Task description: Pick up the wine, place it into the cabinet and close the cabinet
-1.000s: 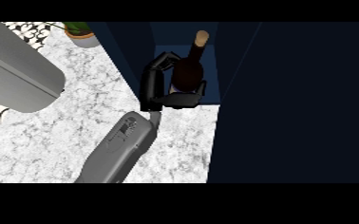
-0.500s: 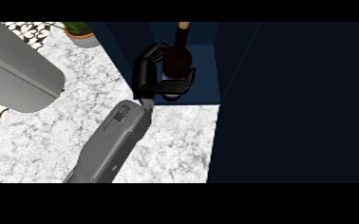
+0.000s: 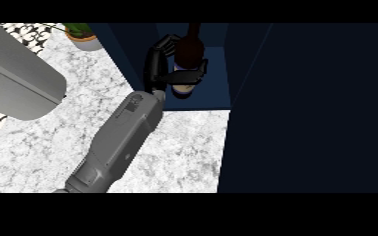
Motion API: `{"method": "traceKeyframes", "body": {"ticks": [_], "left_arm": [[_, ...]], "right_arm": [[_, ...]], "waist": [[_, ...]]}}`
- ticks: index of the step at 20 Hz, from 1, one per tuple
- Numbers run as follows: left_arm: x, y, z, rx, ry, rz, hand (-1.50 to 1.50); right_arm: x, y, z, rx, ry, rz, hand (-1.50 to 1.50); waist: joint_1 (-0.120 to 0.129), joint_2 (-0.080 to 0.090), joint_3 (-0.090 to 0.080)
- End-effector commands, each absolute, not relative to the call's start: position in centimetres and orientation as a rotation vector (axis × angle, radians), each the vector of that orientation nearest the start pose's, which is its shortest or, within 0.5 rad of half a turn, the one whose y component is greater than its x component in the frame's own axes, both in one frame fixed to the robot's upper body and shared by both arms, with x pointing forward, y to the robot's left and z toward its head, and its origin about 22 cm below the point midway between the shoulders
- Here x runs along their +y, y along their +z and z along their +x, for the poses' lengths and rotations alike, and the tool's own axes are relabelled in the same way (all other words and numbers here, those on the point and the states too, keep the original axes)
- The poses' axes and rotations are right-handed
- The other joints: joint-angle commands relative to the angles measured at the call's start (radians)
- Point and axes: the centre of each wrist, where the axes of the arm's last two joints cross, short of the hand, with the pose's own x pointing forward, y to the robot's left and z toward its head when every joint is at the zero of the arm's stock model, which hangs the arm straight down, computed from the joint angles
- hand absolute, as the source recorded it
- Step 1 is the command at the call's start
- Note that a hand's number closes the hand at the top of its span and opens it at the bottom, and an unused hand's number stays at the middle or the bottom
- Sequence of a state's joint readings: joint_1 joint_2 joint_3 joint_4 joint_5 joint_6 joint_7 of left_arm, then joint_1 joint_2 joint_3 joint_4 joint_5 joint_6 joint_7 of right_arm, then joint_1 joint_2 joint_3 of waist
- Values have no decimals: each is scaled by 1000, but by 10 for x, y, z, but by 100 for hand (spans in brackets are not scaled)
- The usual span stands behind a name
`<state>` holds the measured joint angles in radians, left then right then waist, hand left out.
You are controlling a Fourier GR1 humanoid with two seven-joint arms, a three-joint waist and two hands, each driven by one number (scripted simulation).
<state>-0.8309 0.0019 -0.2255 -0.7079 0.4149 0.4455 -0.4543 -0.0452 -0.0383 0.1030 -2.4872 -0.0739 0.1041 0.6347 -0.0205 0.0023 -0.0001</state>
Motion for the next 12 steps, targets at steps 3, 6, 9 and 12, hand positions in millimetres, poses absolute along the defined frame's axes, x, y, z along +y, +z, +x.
{"method": "traceKeyframes", "body": {"ticks": [3, 6, 9, 12], "left_arm": [[91, 31, 410, -1833, 76, 42, 150], [98, 25, 411, -1904, 59, 70, 150], [98, 46, 426, -1925, 48, 97, 150], [90, 48, 429, -1943, 71, 148, 150]], "right_arm": [[-213, 204, 135, -1945, 240, 252, -150], [-213, 203, 138, -1924, 245, 208, -150], [-210, 214, 132, -1920, 260, 236, -150], [-208, 209, 132, -1924, 264, 239, -150]], "waist": [[-21, 7, 0], [-10, 5, 0], [-14, 6, -1], [-30, 10, -1]]}}
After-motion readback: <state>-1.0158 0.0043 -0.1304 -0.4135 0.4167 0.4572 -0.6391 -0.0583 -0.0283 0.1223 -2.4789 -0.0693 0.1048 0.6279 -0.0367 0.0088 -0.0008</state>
